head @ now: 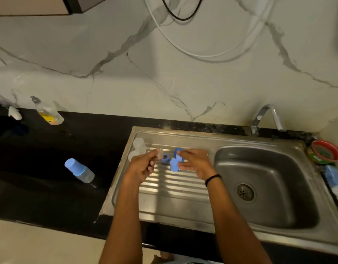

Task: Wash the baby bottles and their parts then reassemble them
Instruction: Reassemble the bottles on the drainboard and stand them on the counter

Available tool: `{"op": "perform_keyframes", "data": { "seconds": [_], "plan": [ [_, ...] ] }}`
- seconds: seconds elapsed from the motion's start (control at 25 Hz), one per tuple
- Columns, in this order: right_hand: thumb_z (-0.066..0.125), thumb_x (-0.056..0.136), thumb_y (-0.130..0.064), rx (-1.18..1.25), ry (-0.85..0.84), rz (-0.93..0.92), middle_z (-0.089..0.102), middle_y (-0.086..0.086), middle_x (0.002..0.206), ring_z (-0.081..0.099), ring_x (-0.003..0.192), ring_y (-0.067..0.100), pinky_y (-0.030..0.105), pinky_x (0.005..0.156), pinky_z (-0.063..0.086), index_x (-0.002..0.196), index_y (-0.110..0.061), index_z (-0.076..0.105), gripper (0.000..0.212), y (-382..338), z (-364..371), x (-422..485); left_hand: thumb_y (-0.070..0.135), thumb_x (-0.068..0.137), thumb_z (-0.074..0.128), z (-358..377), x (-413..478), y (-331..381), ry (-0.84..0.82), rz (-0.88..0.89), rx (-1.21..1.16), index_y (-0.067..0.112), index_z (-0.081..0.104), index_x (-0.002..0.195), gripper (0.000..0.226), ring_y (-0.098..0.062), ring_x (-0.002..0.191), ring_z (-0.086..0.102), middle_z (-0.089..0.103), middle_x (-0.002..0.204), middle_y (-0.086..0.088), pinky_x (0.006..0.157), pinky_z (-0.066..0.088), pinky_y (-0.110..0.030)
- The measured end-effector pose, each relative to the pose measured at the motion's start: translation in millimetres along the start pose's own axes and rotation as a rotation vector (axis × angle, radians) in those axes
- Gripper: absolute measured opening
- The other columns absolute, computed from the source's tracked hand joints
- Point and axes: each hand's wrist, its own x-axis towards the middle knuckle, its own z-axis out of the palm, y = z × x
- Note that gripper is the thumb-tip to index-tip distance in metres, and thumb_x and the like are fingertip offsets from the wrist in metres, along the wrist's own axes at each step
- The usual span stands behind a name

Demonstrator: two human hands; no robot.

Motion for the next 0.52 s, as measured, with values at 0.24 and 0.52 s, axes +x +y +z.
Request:
{"op": "perform_keyframes", "data": {
  "seconds": [0.24, 0.52],
  "plan": [
    [0.072, 0.084, -0.018, 0.098, -0.085, -0.022, 0.071, 0.024, 0.092, 0.069, 0.086, 0.025, 0.029, 0.069, 0.054, 0.091, 0.002, 0.072, 0.021, -8.7, -19.3, 7.4, 0.026, 0.076, 0.081, 6.5, 4.0, -12.7, 0.029, -0.137, 0.131, 0.009, 0.069, 0.094, 0.028, -0.02, 0.07, 0.067, 0.067, 0.086, -0.011, 0.057, 0.049, -0.024],
    [0.065, 0.085, -0.008, 0.2, -0.227, -0.192, 0.07, 0.016, 0.101, 0.069, 0.101, 0.031, 0.034, 0.084, 0.059, 0.097, -0.006, 0.072, 0.014, -30.9, -31.1, 5.4, 0.021, 0.076, 0.086, 5.8, 5.8, 4.2, -0.218, -0.164, -0.044, 0.003, 0.069, 0.096, 0.032, -0.009, 0.05, 0.058, 0.065, 0.084, -0.01, 0.04, 0.039, -0.017]
  ]
}}
